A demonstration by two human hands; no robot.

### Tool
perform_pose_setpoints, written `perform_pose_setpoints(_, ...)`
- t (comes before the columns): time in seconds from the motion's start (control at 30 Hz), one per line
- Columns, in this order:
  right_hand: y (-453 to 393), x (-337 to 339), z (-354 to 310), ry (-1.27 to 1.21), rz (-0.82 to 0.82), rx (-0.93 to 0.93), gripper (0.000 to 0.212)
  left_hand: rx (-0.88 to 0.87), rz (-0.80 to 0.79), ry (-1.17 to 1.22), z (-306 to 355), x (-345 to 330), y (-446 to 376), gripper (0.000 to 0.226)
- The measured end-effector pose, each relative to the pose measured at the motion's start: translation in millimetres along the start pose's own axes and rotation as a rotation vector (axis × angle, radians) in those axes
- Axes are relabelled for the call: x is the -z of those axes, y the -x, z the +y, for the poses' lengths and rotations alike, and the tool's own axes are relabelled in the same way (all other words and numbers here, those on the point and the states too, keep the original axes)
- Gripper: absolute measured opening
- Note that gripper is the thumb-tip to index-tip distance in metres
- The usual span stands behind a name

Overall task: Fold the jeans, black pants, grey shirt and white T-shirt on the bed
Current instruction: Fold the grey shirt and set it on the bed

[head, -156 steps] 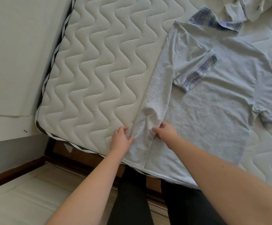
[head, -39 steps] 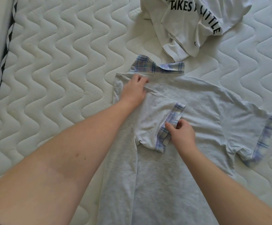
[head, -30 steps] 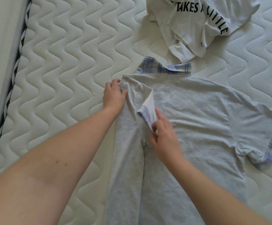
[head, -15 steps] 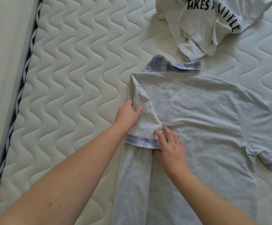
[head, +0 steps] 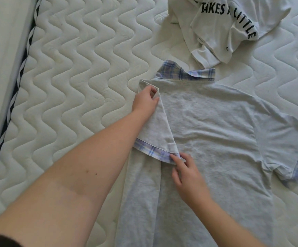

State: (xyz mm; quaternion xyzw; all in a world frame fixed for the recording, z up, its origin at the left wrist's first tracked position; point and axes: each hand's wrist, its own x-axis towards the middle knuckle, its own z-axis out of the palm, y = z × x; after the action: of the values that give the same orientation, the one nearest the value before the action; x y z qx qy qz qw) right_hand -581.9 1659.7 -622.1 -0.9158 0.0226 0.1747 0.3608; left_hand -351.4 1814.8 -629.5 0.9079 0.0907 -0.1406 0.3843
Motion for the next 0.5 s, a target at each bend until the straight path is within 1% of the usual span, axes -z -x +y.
perform_pose_setpoints(0.07, 0.4, -1.4, 1.1, 0.068, -0.03, -0.053, 0.045, 0.005, -0.008, -0.052, 1.3, -3.8, -4.3, 0.019)
perform_pose_setpoints(0.13, 0.7, -0.4, 1.4, 0.208, -0.05, -0.076, 0.045, -0.001, 0.007, -0.098, 2.8, -6.8, -5.1, 0.023)
perform_pose_setpoints(0.17, 0.7, 1.4, 0.3, 0.241, -0.023, -0.078, 0.043, 0.004, 0.023, -0.104, 4.1, -7.8, -3.5, 0.025)
perform_pose_setpoints(0.27, -4.1, 7.8, -3.7, 0.225, 0.187, -0.036, 0.033, -0.03, 0.111, -0.127, 3.8, -5.6, 12.1, 0.027)
perform_pose_setpoints(0.3, -8.2, 8.8, -5.5, 0.222, 0.225, -0.014, 0.034, -0.064, 0.152, -0.13, 1.1, -3.4, 21.6, 0.027)
perform_pose_setpoints(0.4, -28.8, 5.5, -19.8, 0.193, 0.244, 0.067, 0.047, -0.185, 0.262, -0.146, -16.1, 3.5, 62.8, 0.031)
perform_pose_setpoints(0.43, -38.1, 1.5, -26.3, 0.196, 0.241, 0.098, 0.05, -0.214, 0.279, -0.166, -24.0, 3.6, 78.5, 0.036)
perform_pose_setpoints(0.5, -55.5, -9.9, -38.7, 0.246, 0.196, 0.159, 0.054, -0.215, 0.274, -0.24, -42.3, -0.6, 108.1, 0.046)
